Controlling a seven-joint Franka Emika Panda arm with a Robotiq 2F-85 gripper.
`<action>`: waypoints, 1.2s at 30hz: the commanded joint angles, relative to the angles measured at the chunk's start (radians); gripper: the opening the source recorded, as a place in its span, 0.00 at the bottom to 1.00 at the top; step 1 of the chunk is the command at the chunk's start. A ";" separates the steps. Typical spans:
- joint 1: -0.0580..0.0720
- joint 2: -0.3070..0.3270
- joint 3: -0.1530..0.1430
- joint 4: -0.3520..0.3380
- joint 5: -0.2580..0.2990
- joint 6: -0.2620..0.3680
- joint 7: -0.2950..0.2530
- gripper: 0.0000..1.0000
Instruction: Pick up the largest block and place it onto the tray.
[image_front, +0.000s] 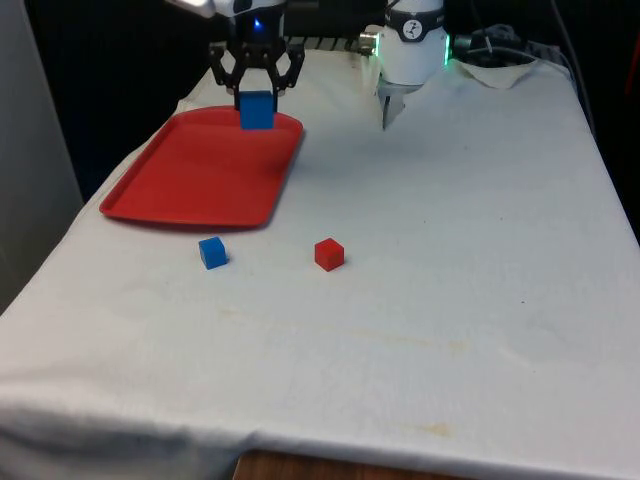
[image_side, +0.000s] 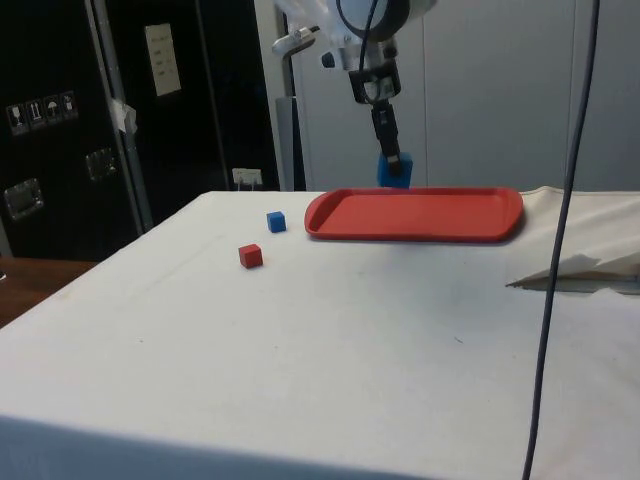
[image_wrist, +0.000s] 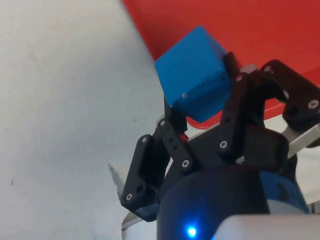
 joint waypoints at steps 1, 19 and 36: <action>-0.010 0.010 0.002 0.005 0.016 0.008 -0.022 0.03; -0.048 0.239 -0.033 0.106 0.244 0.077 -0.256 0.03; -0.071 0.434 -0.061 0.193 0.508 0.073 -0.479 0.03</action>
